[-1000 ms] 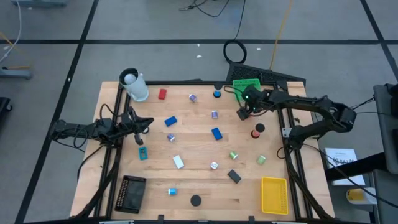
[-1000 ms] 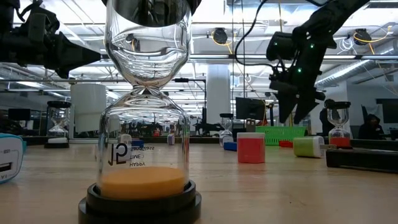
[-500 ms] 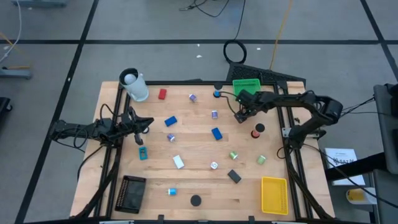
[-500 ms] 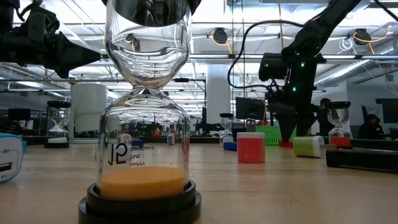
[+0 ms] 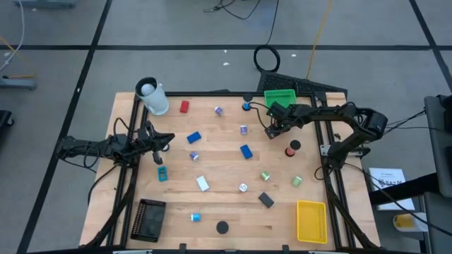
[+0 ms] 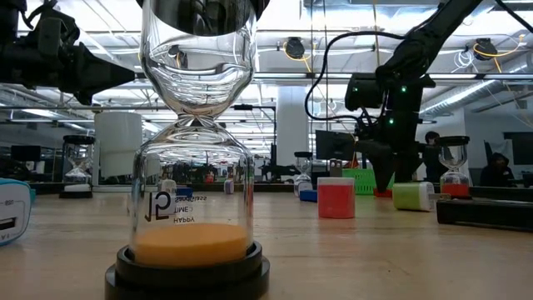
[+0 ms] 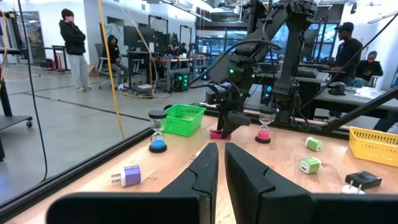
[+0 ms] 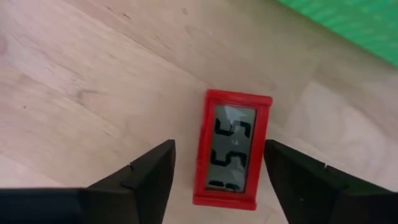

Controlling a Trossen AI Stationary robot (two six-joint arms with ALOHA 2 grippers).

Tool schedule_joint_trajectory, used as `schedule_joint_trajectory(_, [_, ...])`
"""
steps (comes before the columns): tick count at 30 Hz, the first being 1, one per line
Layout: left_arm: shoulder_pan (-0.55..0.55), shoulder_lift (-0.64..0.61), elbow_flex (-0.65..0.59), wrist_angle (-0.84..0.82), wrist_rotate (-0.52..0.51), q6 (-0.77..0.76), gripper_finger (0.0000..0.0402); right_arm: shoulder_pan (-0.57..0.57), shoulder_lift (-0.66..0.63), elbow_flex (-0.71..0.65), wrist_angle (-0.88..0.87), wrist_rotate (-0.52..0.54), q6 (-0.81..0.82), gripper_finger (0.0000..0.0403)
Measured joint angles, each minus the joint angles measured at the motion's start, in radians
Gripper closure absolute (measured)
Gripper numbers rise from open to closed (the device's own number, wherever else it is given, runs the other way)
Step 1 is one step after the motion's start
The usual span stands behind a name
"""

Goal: Pick & Place Office items
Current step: Put the right red digital clock into the black bin

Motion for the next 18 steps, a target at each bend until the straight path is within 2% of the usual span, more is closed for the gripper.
schedule_joint_trajectory(12, [0.000,0.000,0.000,0.000,0.000,0.000,0.0364,-0.001,0.000,-0.001,0.008,0.004,-0.012,0.0161])
schedule_joint_trajectory(18, [0.000,0.000,0.000,0.000,0.000,0.000,0.0364,-0.001,0.000,-0.061,0.114,0.015,-0.020,0.0169])
